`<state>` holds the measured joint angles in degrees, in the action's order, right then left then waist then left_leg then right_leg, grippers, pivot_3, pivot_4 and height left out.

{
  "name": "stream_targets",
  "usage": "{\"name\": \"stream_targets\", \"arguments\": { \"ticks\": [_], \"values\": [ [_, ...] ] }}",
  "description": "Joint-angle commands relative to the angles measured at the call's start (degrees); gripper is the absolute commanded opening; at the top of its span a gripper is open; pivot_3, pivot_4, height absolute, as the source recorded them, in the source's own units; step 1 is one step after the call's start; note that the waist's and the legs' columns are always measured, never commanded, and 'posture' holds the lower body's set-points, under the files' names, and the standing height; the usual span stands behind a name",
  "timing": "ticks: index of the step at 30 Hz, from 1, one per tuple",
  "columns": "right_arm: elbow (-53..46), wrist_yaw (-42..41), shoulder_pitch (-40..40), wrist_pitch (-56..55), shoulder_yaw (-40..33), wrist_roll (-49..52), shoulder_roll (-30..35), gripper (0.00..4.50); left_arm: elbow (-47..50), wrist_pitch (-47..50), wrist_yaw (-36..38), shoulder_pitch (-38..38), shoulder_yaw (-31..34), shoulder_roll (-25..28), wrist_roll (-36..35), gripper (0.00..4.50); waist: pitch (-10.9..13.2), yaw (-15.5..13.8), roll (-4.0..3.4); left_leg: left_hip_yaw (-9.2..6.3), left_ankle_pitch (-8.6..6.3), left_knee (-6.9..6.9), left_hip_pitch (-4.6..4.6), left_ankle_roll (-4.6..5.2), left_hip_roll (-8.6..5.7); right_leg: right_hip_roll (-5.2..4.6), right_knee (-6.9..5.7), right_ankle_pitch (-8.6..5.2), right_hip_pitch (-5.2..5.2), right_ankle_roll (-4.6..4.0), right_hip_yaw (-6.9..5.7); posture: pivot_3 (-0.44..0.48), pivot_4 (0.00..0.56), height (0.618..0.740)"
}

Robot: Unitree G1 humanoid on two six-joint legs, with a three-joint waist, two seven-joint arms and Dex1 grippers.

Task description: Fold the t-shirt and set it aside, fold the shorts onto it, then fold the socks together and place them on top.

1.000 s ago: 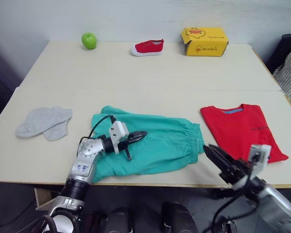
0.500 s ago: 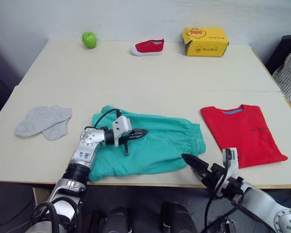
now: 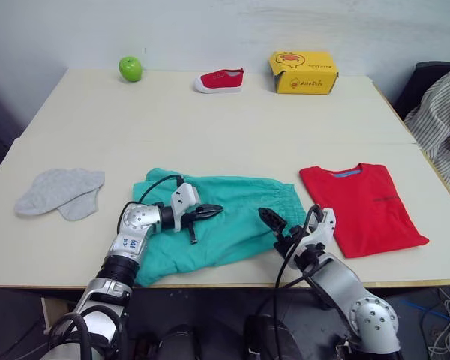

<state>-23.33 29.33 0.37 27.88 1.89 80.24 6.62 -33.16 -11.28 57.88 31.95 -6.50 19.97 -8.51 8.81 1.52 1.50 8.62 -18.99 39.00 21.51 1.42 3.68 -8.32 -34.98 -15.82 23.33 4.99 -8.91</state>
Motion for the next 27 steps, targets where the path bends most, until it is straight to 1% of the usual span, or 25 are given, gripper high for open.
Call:
{"name": "stream_targets", "arguments": {
  "ticks": [1, 3, 6, 7, 8, 9, 14, 15, 18, 21, 23, 25, 27],
  "values": [
    [13.12, -1.0, 0.55, -4.95, -3.58, -10.08, -2.88, 3.81, 0.34, -0.78, 0.95, -1.71, 0.2, -0.31, -0.61, 0.0, -0.22, 0.0, -0.05, 0.0, 0.0, 0.0, 0.0, 0.0, -0.01, 0.0, 0.0, 0.0, -0.01, 0.0, 0.0, 0.0, 0.15, 0.74],
    [15.72, -4.24, -0.67, -7.68, -5.49, -13.04, -4.24, 3.1, 0.76, -0.96, 1.22, -2.24, 0.22, -0.25, -0.78, 0.0, -0.37, -0.09, -0.12, 0.0, -0.01, 0.0, -0.02, 0.02, -0.02, 0.0, 0.02, 0.0, -0.04, 0.0, -0.02, 0.0, 0.15, 0.74],
    [17.86, -7.8, -2.58, -10.2, -7.23, -17.72, -4.48, 2.01, 1.94, -0.76, 1.62, -2.92, 0.46, -0.03, -1.34, 0.0, -0.47, -0.39, -0.29, -0.01, -0.04, 0.0, -0.04, 0.1, -0.12, -0.04, 0.05, 0.0, -0.08, 0.0, -0.02, 0.0, 0.15, 0.74],
    [16.97, -9.45, -3.46, -11.69, -7.55, -19.38, -4.35, 1.95, 4.02, 0.91, 1.05, -3.11, 1.1, -0.29, -2.46, 0.0, -0.5, -0.99, -0.51, -0.01, -0.04, 0.0, -0.04, 0.11, -0.12, -0.04, 0.05, 0.0, -0.07, 0.0, -0.02, 0.0, 0.15, 0.74],
    [16.0, -10.96, -3.99, -13.37, -7.8, -21.3, -4.39, 1.62, 5.96, 2.22, 0.63, -3.37, 1.36, -0.43, -3.1, 0.0, -0.45, -1.32, -0.58, -0.02, -0.08, 0.0, -0.04, 0.15, -0.16, -0.15, 0.07, 0.0, -0.07, 0.0, 0.01, 0.0, 0.15, 0.74],
    [14.65, -12.8, -4.06, -15.1, -7.95, -23.36, -4.42, 1.51, 8.19, 3.68, -0.08, -3.81, 1.49, -0.67, -3.52, 0.0, -0.4, -1.42, -0.66, -0.01, -0.1, 0.0, 0.01, 0.15, -0.15, -0.15, 0.11, 0.0, -0.05, 0.0, 0.02, 0.0, 0.15, 0.74],
    [7.01, -16.92, -1.76, -18.85, -9.61, -31.29, -2.85, 0.03, 17.6, 8.92, -2.78, -7.23, 0.17, -0.57, -2.49, 0.0, -0.12, -2.08, -1.11, -0.06, -0.07, 0.01, 0.45, 0.16, -0.35, -0.04, 0.09, 0.01, 0.25, 0.03, 0.01, 0.0, 0.15, 0.74],
    [4.72, -17.41, -1.21, -19.67, -10.48, -32.61, -2.25, 0.01, 19.16, 9.82, -3.63, -7.95, 0.11, -0.69, -2.37, 0.0, -0.08, -2.12, -1.18, -0.1, 0.04, 0.01, 0.62, -0.03, -0.37, 0.0, -0.01, 0.04, 0.34, 0.09, -0.03, 0.0, 0.15, 0.74],
    [-0.89, -19.49, -0.06, -20.05, -11.53, -37.78, 1.23, 0.01, 21.68, 11.83, -5.3, -9.62, -0.22, -0.93, -2.26, 0.0, 0.23, -1.88, -1.58, 0.0, 0.03, 0.02, 0.79, 0.08, -0.57, -0.01, 0.05, 0.1, 0.48, 0.23, -0.19, 0.0, 0.15, 0.74],
    [-5.83, -22.84, 0.26, -19.58, -9.74, -44.05, 5.47, 0.01, 21.82, 12.47, -7.21, -10.36, -0.59, -0.72, -1.09, 0.0, 0.54, -1.1, -1.88, 0.1, 0.0, 0.01, 0.82, 0.25, -0.76, -0.15, 0.17, 0.12, 0.49, 0.54, -0.13, 0.0, 0.15, 0.74],
    [-9.13, -26.92, -0.09, -18.91, -5.13, -51.33, 10.15, 0.01, 21.54, 13.13, -9.16, -10.16, -0.18, -0.74, -0.54, 0.0, 0.59, -0.76, -1.89, 0.13, 0.0, 0.0, 0.8, 0.25, -0.73, -0.13, 0.18, 0.12, 0.5, 0.57, -0.13, 0.0, 0.15, 0.74],
    [-11.28, -30.17, -2.04, -17.16, 1.85, -59.04, 14.41, 0.01, 21.23, 14.04, -10.67, -9.65, 0.49, -0.7, -0.58, 0.0, 0.64, -0.54, -1.88, 0.12, 0.01, -0.03, 0.75, 0.23, -0.72, -0.14, 0.28, 0.08, 0.54, 0.56, -0.12, 0.0, 0.15, 0.74],
    [-11.46, -31.57, -4.21, -15.17, 7.35, -64.02, 15.71, 0.01, 20.95, 14.76, -11.34, -9.39, 0.78, -0.53, -0.66, 0.0, 0.67, -0.1, -1.83, 0.09, 0.01, -0.04, 0.73, 0.26, -0.69, -0.14, 0.2, 0.07, 0.56, 0.55, -0.12, 0.0, 0.15, 0.74]
  ]
}}
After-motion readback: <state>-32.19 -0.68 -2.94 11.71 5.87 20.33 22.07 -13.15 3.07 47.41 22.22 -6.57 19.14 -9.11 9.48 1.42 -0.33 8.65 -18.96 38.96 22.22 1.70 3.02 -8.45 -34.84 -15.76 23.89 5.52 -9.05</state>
